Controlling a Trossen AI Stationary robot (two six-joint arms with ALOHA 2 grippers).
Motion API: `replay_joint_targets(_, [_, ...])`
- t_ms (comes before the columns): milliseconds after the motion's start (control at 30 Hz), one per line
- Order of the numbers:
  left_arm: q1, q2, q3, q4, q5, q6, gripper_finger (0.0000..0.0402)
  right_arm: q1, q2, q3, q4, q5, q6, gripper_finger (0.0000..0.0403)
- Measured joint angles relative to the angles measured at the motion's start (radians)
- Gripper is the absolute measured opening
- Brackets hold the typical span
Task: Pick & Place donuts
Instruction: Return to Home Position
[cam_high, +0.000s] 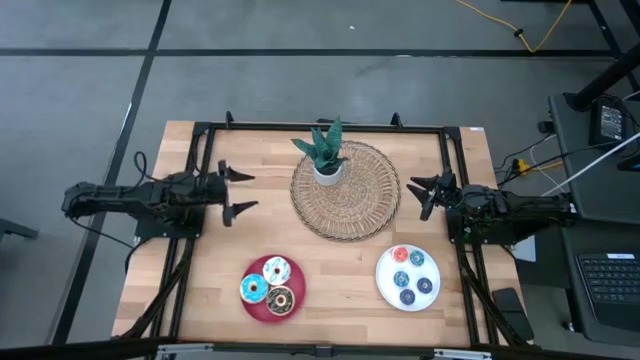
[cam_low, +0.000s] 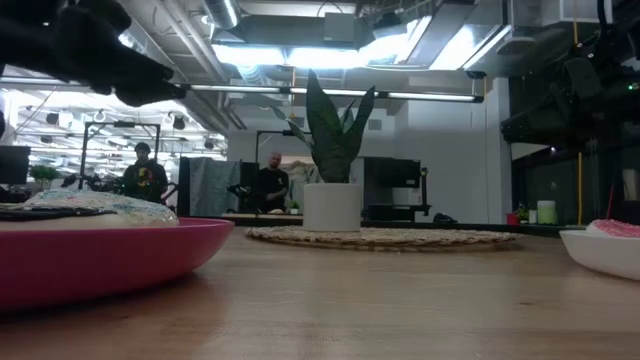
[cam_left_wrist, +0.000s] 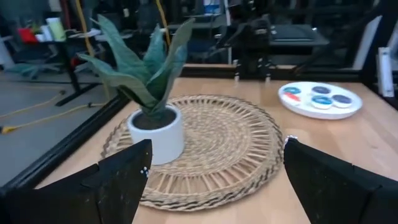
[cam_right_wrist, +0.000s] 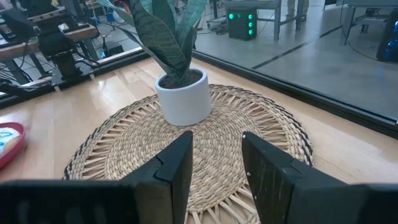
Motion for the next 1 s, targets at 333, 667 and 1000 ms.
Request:
replay_joint_targets(333, [0.000, -0.122, -0.068, -0.006, 0.065, 0.002, 0.0352, 0.000, 0.000, 0.000, 0.000, 0.000, 0.000, 0.0140])
replay_joint_targets(667, [0.000, -0.213, -0.139, -0.020, 0.083, -0.033, 0.0353, 0.000, 0.000, 0.000, 0.000, 0.000, 0.000, 0.0140])
replay_joint_targets(1000, [0.000, -0.255, -0.139, -0.020, 0.095, 0.016, 0.0354, 0.000, 0.000, 0.000, 0.000, 0.000, 0.001, 0.0140])
